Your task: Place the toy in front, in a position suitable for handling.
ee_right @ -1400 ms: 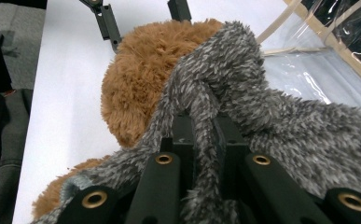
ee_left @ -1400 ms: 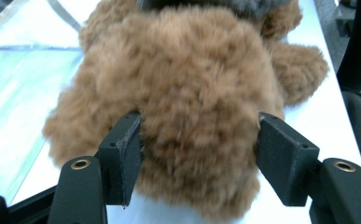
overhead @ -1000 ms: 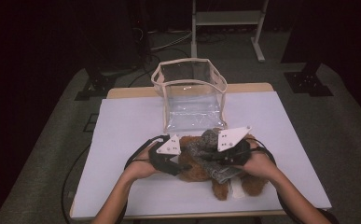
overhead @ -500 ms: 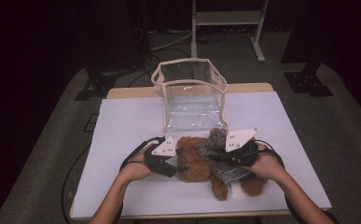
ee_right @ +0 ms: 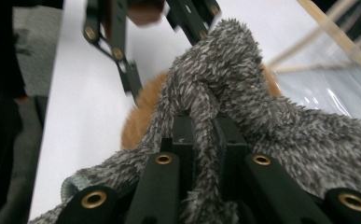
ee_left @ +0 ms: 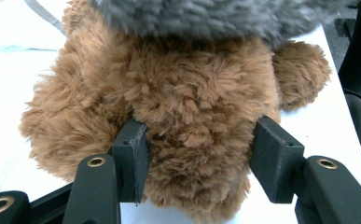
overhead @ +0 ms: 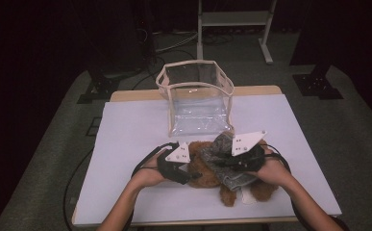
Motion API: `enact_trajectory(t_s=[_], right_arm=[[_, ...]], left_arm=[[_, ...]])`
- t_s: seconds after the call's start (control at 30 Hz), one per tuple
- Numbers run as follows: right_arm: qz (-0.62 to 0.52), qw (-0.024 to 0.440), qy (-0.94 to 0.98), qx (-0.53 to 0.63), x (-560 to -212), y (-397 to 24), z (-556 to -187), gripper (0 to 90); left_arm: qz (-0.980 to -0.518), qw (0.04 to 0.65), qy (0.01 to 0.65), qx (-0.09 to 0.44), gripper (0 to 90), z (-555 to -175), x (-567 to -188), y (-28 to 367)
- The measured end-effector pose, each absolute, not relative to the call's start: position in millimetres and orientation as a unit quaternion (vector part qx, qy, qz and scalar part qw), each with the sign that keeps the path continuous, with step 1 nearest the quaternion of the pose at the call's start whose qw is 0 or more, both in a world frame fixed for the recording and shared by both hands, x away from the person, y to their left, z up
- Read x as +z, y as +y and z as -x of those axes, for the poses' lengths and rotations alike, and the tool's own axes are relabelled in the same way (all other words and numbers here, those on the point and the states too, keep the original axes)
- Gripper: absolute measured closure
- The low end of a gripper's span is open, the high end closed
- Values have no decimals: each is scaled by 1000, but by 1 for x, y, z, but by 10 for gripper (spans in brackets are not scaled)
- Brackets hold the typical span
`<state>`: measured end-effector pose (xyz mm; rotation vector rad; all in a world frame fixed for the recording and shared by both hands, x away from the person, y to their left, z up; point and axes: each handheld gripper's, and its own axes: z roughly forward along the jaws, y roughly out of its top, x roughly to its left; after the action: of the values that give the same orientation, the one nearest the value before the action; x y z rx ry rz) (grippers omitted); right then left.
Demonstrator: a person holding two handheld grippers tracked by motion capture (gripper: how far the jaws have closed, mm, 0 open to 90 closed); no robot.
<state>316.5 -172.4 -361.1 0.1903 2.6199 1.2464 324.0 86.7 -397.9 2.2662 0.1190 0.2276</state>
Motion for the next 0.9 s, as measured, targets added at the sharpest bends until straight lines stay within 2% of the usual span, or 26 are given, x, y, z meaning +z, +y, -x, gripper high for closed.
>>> enact_trajectory(t_s=[0.1, 0.27, 0.43, 0.67, 0.9], right_arm=[[-82, 123, 897, 417, -364, -188, -317, 803], [-68, 135, 897, 415, -360, -178, -315, 802], [-41, 120, 892, 433, -355, -153, -317, 802], [-56, 96, 891, 441, -359, -161, -321, 802], [-87, 118, 894, 423, -347, -168, -351, 800]], left_arm=[[-901, 422, 49, 89, 430, -325, -398, 89], [-901, 421, 54, 90, 420, -326, -400, 89], [-901, 420, 53, 91, 416, -325, -400, 90], [-899, 425, 54, 91, 416, -325, -399, 92], [-903, 419, 43, 87, 408, -323, -399, 90]])
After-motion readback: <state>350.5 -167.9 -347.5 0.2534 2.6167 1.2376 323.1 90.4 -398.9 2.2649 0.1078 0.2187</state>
